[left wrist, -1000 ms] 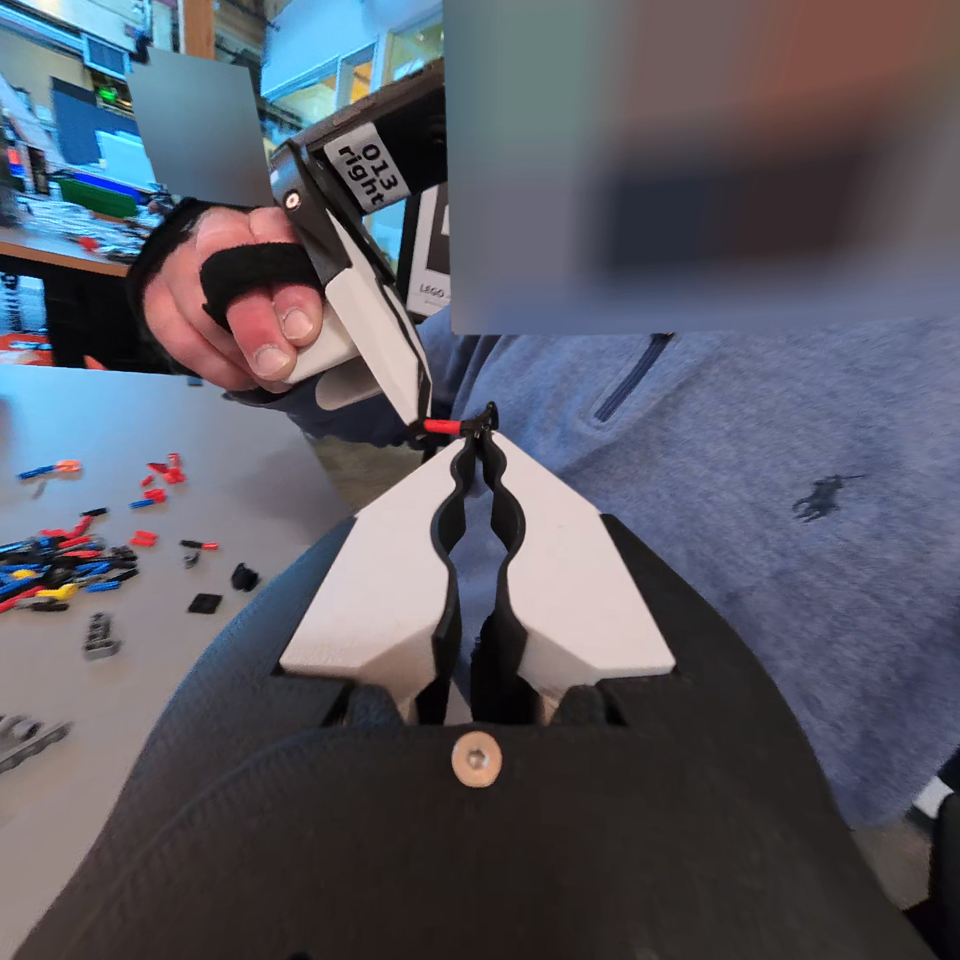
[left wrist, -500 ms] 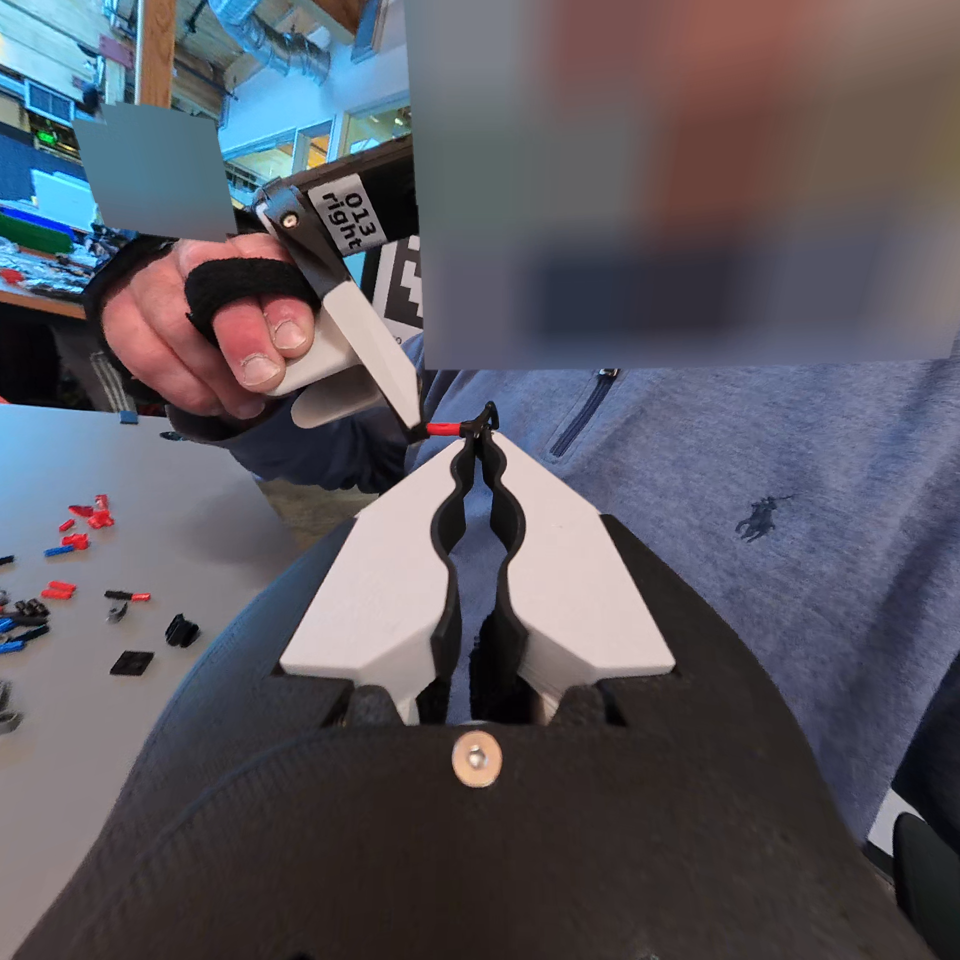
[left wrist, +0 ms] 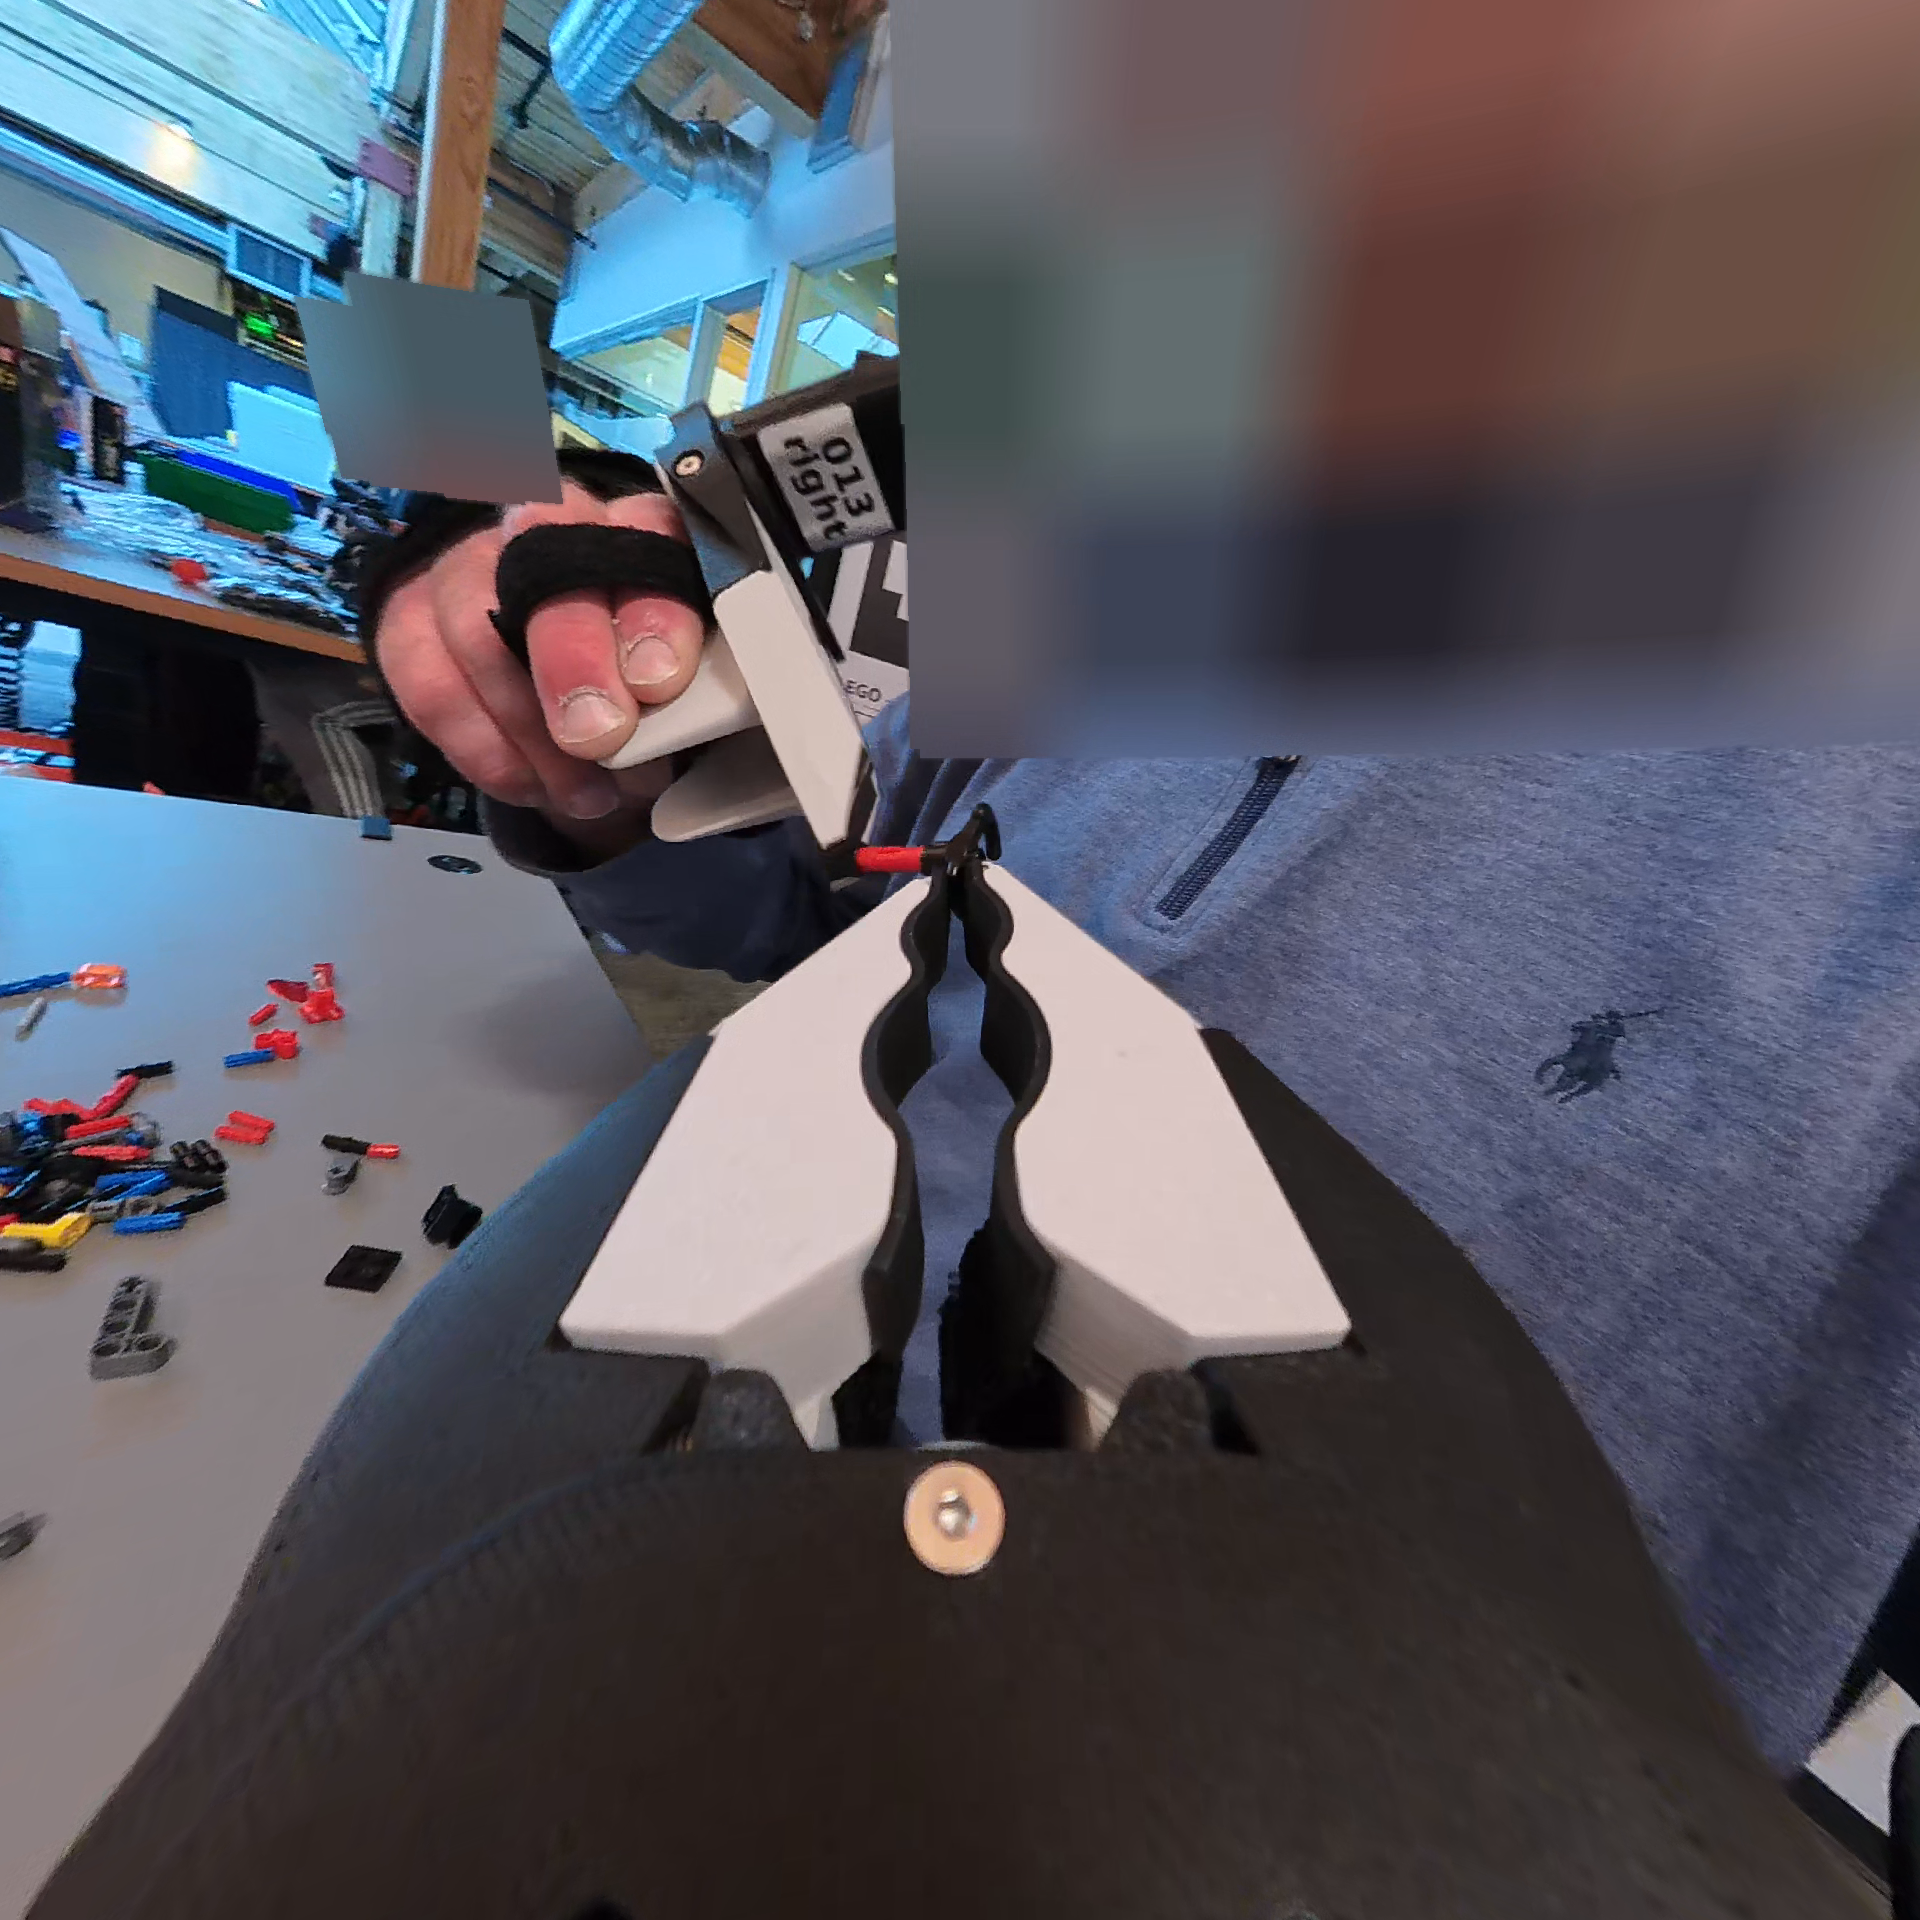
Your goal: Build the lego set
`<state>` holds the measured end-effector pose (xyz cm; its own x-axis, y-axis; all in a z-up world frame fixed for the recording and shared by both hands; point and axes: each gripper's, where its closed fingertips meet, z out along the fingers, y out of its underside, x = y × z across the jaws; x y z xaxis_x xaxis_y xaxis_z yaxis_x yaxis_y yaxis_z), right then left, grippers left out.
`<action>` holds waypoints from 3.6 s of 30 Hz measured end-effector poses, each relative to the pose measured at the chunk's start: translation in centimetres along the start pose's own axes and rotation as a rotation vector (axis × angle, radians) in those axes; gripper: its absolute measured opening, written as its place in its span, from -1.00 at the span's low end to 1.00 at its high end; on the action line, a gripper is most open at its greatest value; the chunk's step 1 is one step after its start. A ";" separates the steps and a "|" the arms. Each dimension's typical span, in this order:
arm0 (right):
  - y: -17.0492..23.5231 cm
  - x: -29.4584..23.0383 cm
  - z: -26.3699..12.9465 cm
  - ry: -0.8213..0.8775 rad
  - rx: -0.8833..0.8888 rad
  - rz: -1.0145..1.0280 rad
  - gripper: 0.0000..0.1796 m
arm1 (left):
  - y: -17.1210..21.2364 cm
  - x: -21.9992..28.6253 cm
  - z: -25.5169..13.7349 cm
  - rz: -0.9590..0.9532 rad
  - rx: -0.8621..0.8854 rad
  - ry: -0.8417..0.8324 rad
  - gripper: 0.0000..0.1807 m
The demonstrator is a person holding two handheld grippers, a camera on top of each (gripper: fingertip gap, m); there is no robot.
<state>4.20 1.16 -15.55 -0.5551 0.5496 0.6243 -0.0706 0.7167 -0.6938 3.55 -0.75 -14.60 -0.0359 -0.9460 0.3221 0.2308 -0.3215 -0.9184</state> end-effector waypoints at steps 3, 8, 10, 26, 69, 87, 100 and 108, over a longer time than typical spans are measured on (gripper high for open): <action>0.2 -0.2 0.2 0.011 -0.013 0.009 -0.97 | 0.1 -0.1 -0.1 -0.001 -0.004 -0.018 -0.99; 0.2 -0.1 0.3 0.029 -0.016 0.025 -0.97 | 0.2 -0.1 -0.3 0.007 0.006 -0.035 -1.00; 0.2 -0.1 0.3 0.033 -0.010 0.044 -0.97 | 0.1 -0.1 -0.2 0.019 0.008 -0.047 -1.00; 0.5 0.2 0.4 0.062 0.031 0.222 -0.99 | 0.3 -0.4 -0.3 0.072 -0.011 -0.104 -1.00; 0.1 0.1 -0.4 -0.067 0.293 0.497 -0.99 | 0.0 -1.0 0.7 0.123 -0.049 -0.082 -1.00; 2.8 4.4 -2.5 0.199 0.113 0.604 -0.61 | -2.0 -6.3 0.7 0.779 -0.457 -0.716 -0.99; 0.8 6.1 -3.1 0.239 0.022 0.354 -0.68 | -4.8 -5.1 1.4 1.002 -0.568 -0.800 -1.00; -0.4 6.3 -3.4 0.267 0.011 0.251 -0.65 | -5.1 -4.4 2.1 1.046 -0.604 -0.786 -1.00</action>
<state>3.58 5.81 -10.08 -0.3205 0.8017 0.5045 0.0306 0.5411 -0.8404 4.60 5.17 -10.85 0.4698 -0.5511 -0.6896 -0.6310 0.3367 -0.6989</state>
